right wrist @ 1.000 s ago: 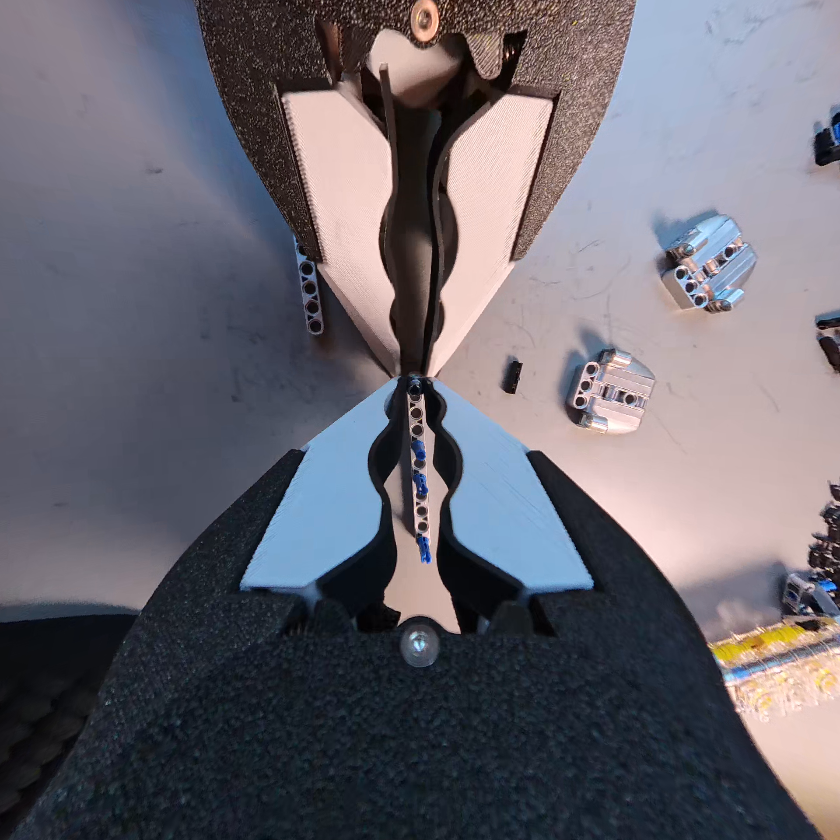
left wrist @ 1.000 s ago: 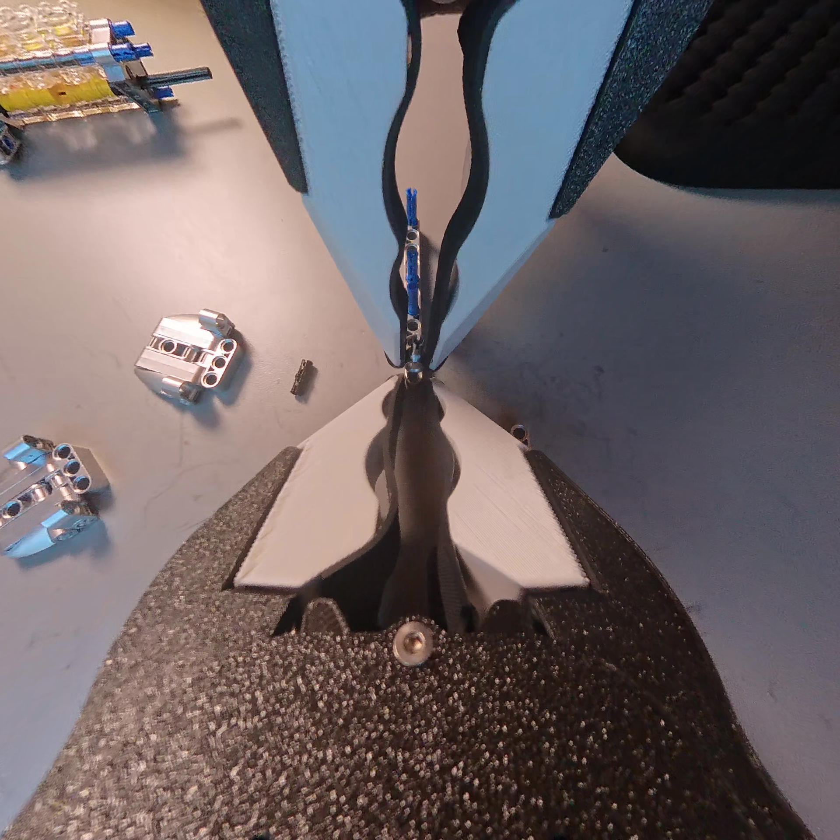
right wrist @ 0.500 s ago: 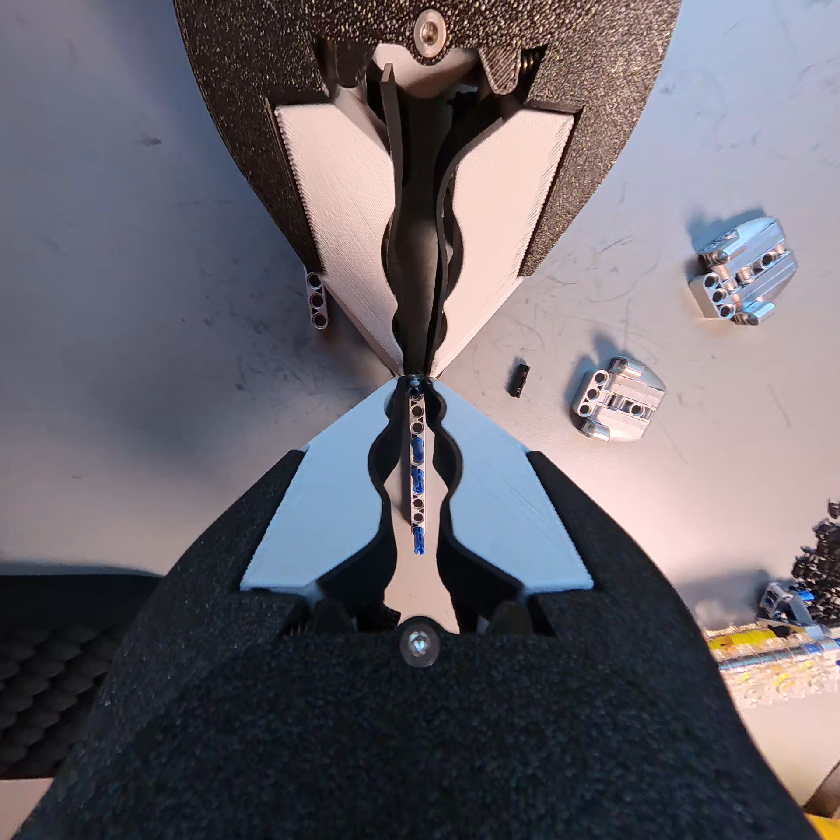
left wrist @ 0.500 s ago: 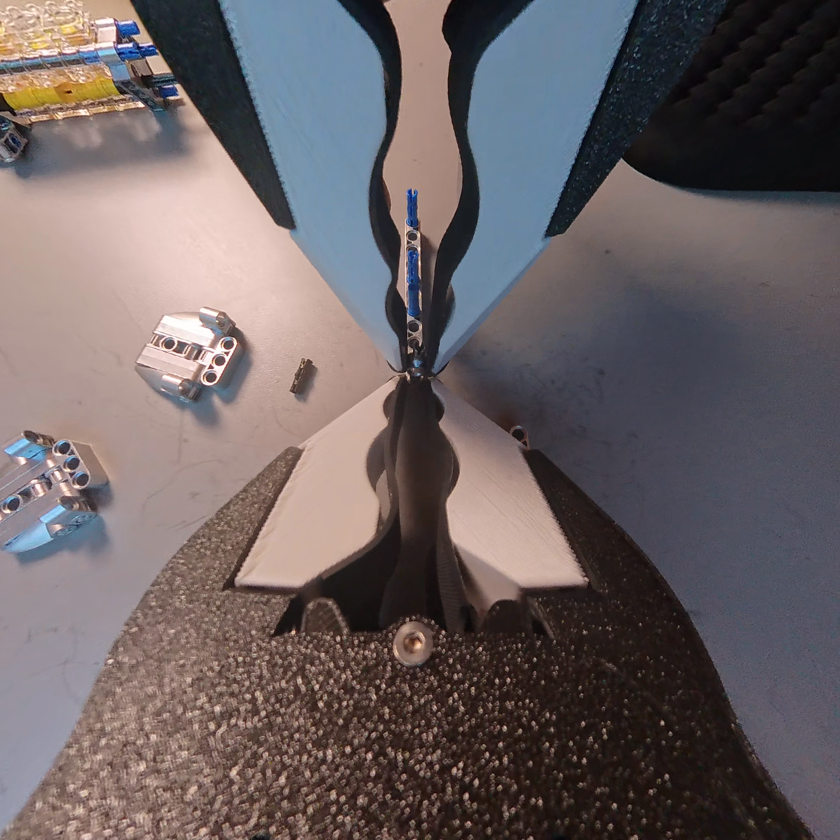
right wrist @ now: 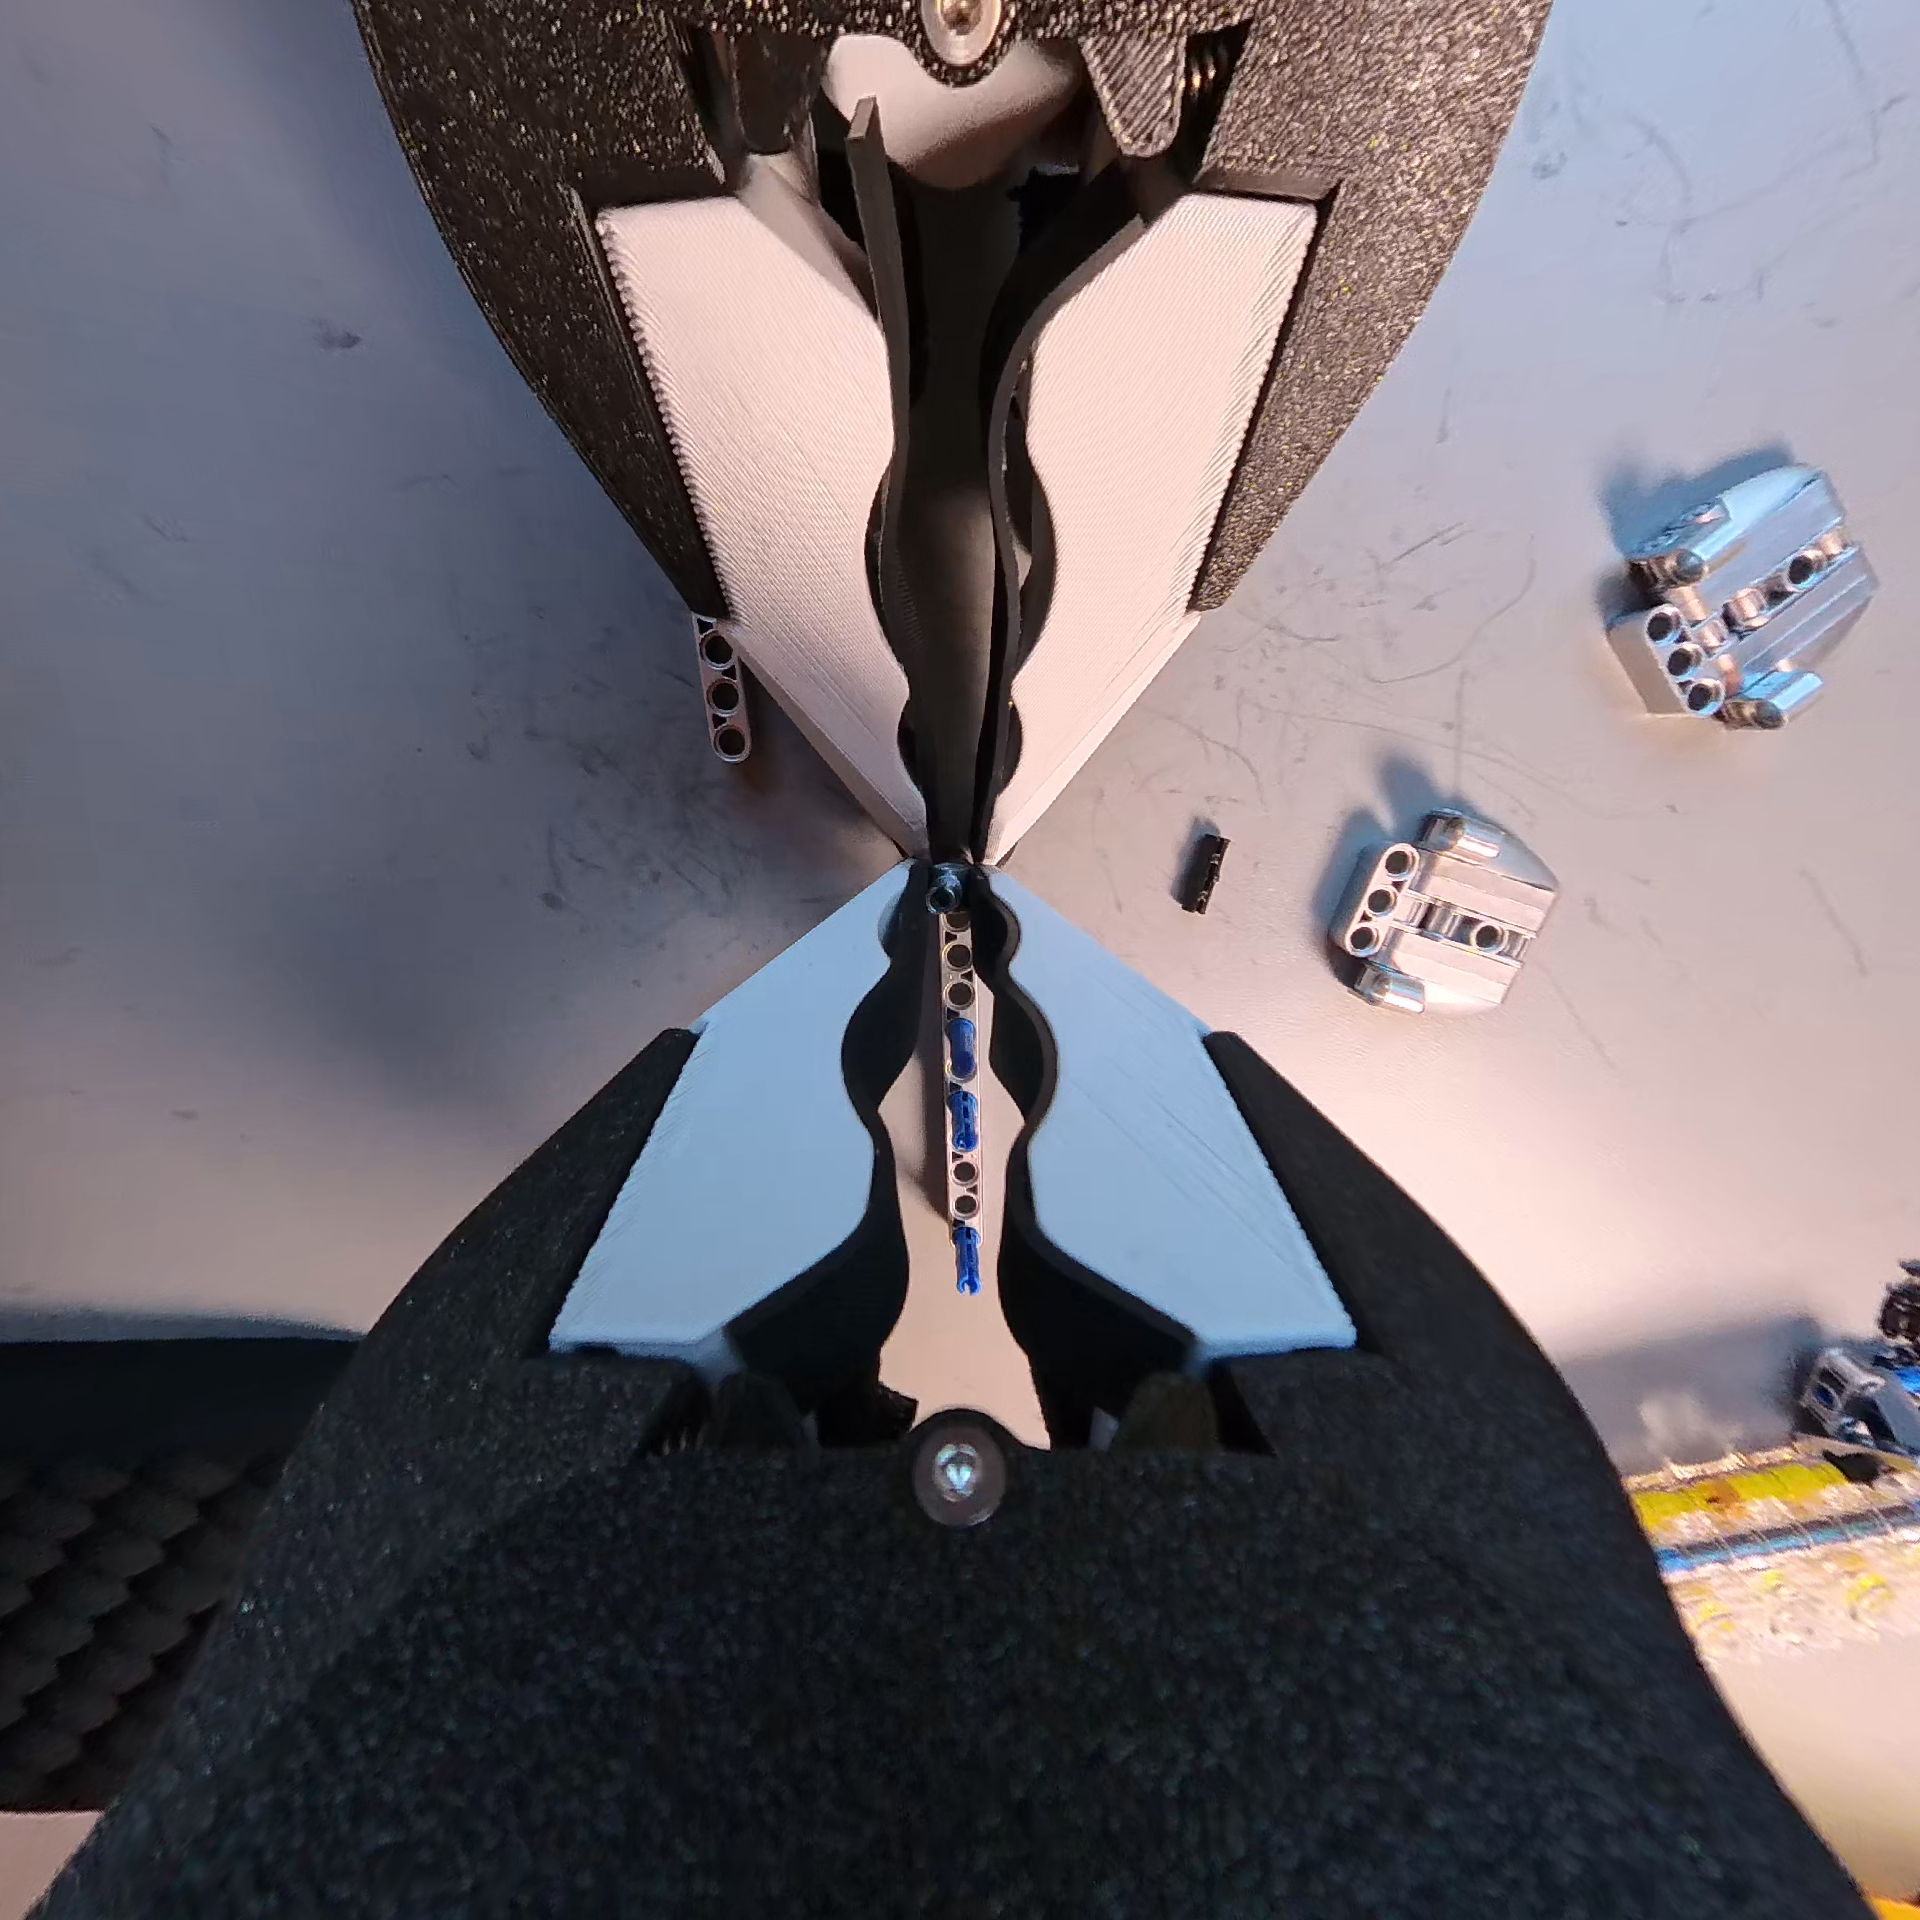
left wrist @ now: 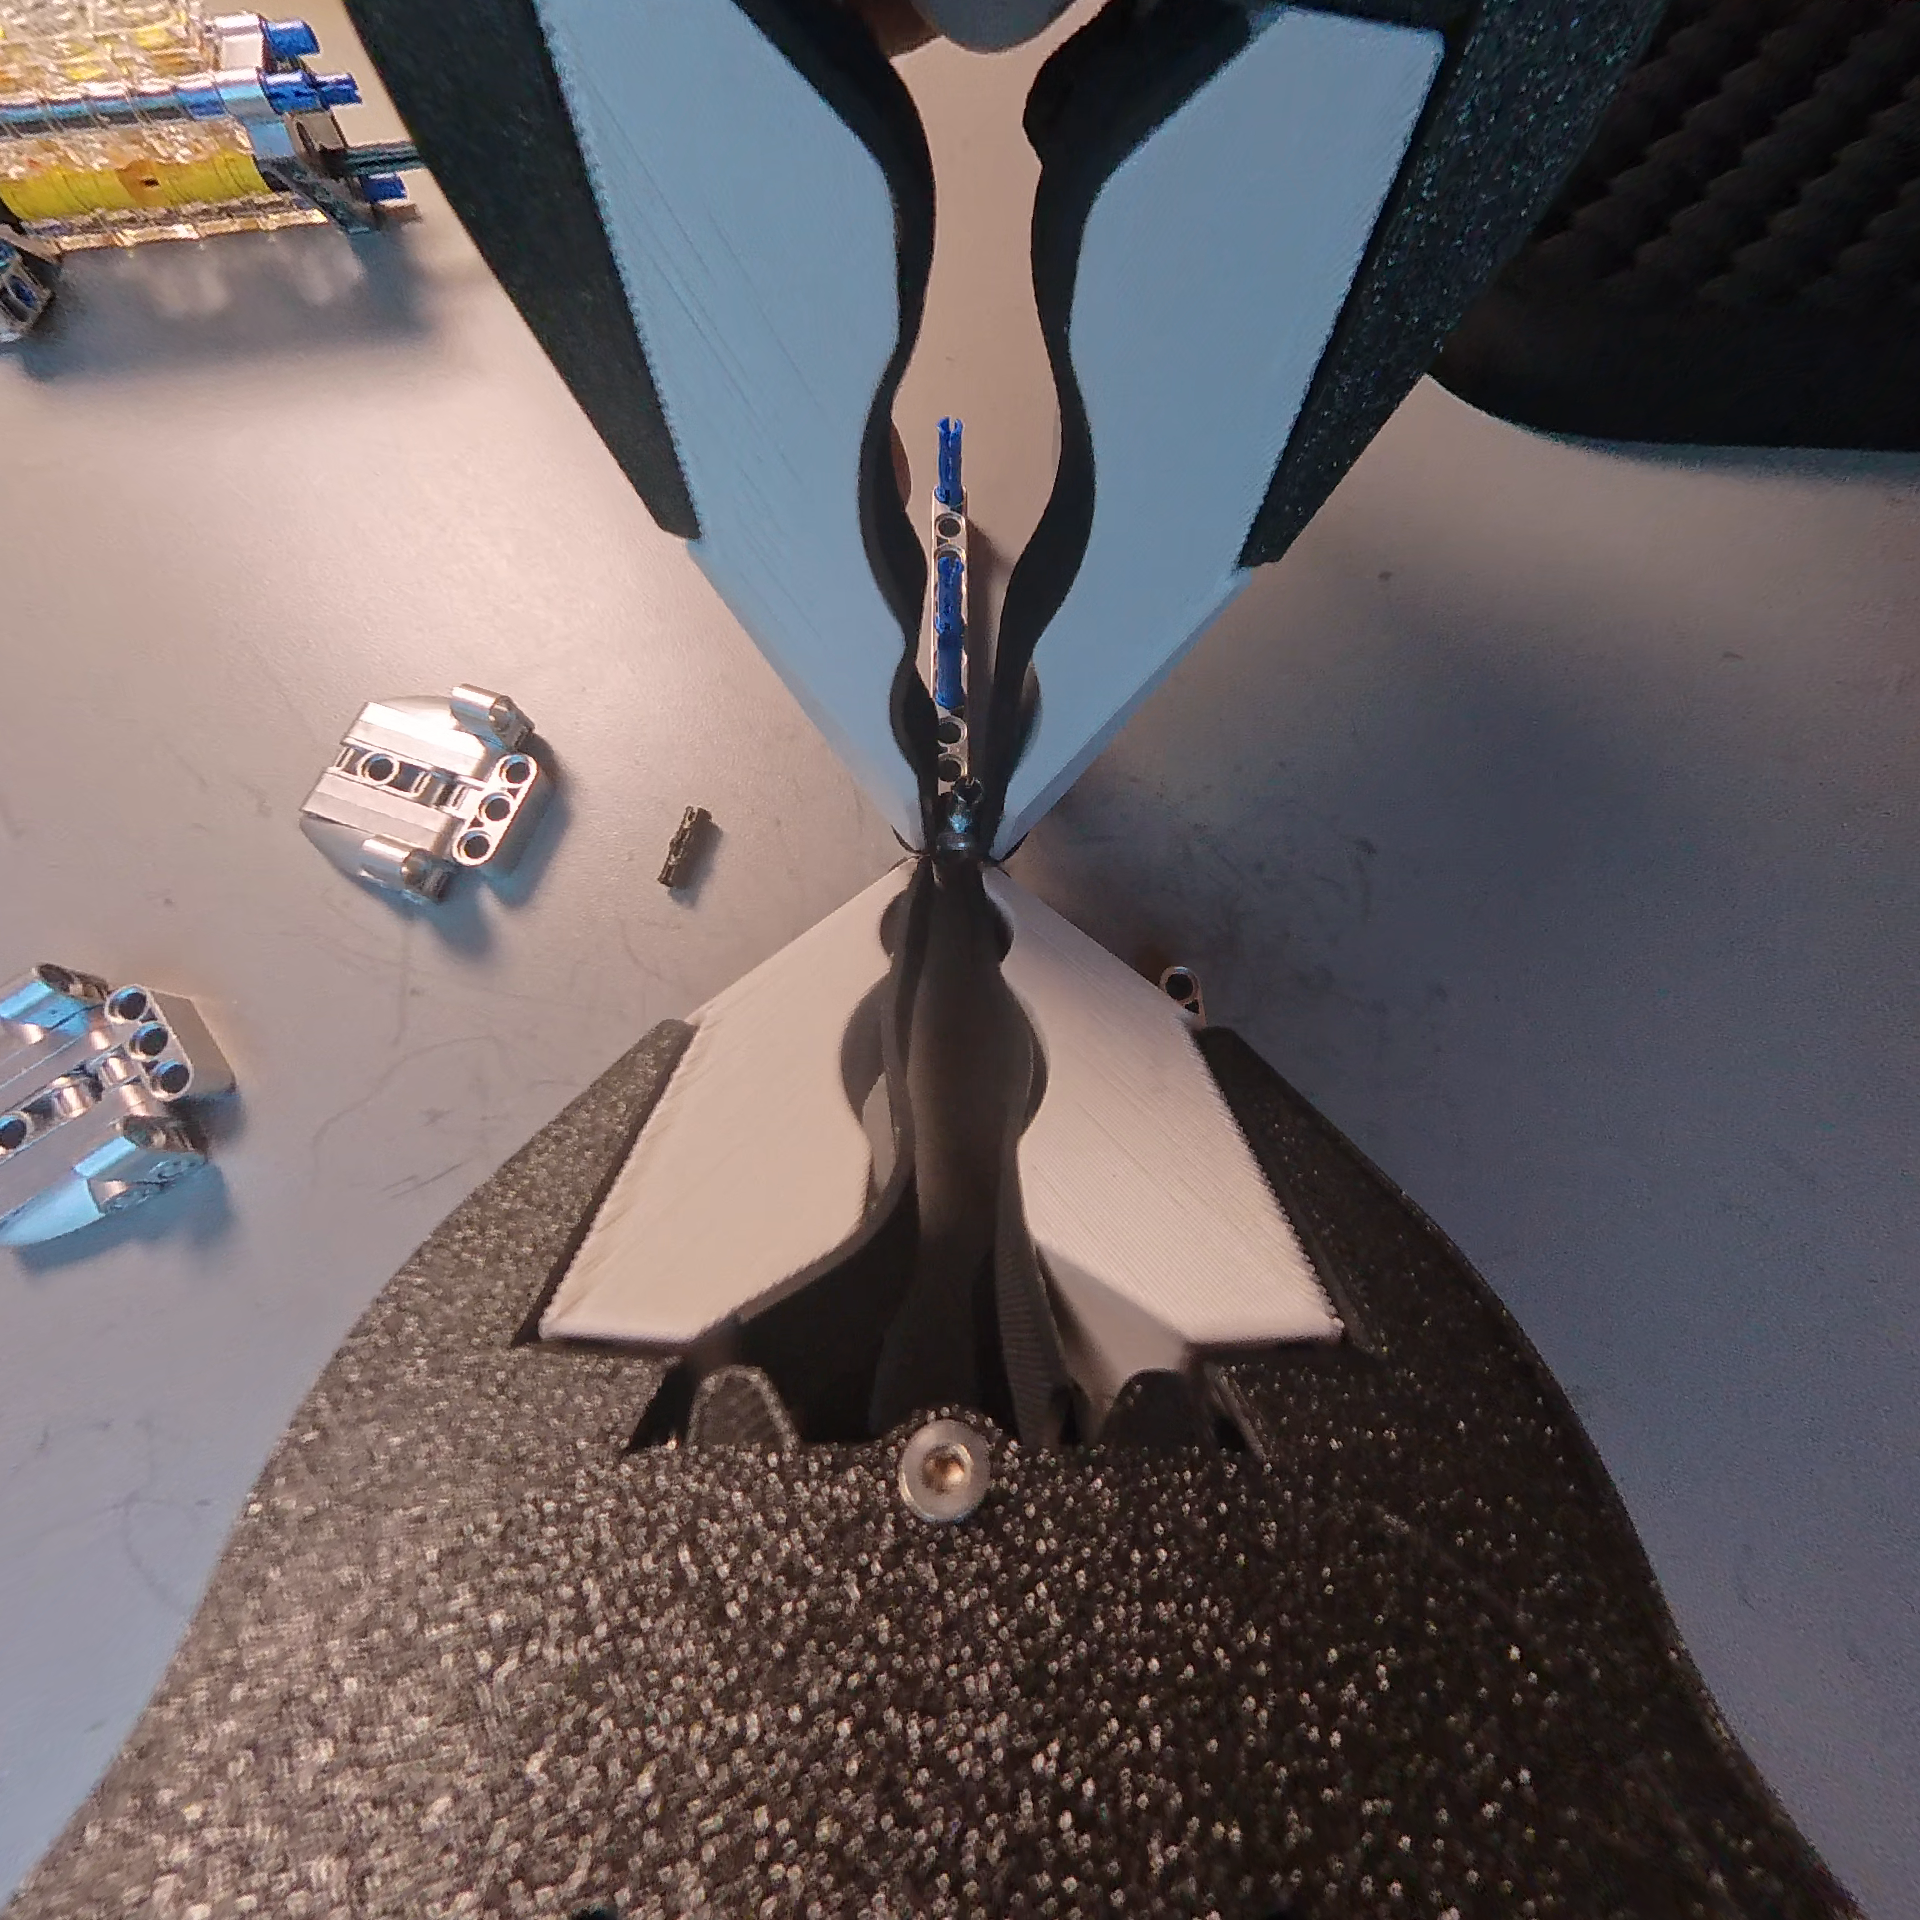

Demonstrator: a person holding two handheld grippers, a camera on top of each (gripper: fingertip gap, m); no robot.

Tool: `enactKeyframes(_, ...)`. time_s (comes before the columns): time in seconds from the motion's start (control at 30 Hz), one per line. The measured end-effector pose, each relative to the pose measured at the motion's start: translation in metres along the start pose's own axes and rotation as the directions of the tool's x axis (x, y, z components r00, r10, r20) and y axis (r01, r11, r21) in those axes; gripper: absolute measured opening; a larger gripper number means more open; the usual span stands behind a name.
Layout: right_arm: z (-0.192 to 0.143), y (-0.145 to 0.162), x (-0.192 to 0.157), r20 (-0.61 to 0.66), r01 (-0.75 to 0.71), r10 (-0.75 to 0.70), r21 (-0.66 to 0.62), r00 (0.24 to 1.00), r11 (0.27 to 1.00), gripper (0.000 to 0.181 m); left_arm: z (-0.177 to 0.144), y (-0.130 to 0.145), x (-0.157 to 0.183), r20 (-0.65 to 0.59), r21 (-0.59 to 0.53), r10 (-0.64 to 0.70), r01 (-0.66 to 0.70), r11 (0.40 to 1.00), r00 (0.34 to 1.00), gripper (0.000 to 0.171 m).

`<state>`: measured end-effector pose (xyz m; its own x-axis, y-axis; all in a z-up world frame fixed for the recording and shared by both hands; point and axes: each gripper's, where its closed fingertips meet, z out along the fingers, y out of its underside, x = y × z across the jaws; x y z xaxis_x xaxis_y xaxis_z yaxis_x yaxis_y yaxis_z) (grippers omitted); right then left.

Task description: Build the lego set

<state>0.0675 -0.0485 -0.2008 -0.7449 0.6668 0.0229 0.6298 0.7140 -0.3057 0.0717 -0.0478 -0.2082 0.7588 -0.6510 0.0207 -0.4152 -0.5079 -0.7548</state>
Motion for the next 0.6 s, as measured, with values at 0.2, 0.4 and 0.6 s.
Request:
enactKeyframes(0.2, 0.003, 0.003, 0.001, -0.008, -0.008, 0.008, -0.006, 1.000, 1.000, 0.004, -0.001, 0.000, 0.000, -0.002, 0.000, -0.006, 0.006, 1.000, 1.000, 0.004)
enactKeyframes(0.4, 0.003, 0.001, -0.002, -0.009, -0.003, 0.003, 0.011, 1.000, 1.000, 0.004, -0.003, 0.002, 0.001, -0.009, 0.000, -0.014, 0.014, 1.000, 1.000, 0.003)
enactKeyframes(0.6, -0.007, -0.013, -0.014, -0.034, 0.109, -0.106, 0.106, 0.994, 0.988, 0.004, -0.013, 0.003, 0.006, -0.078, 0.021, -0.030, 0.031, 0.999, 0.997, 0.008)
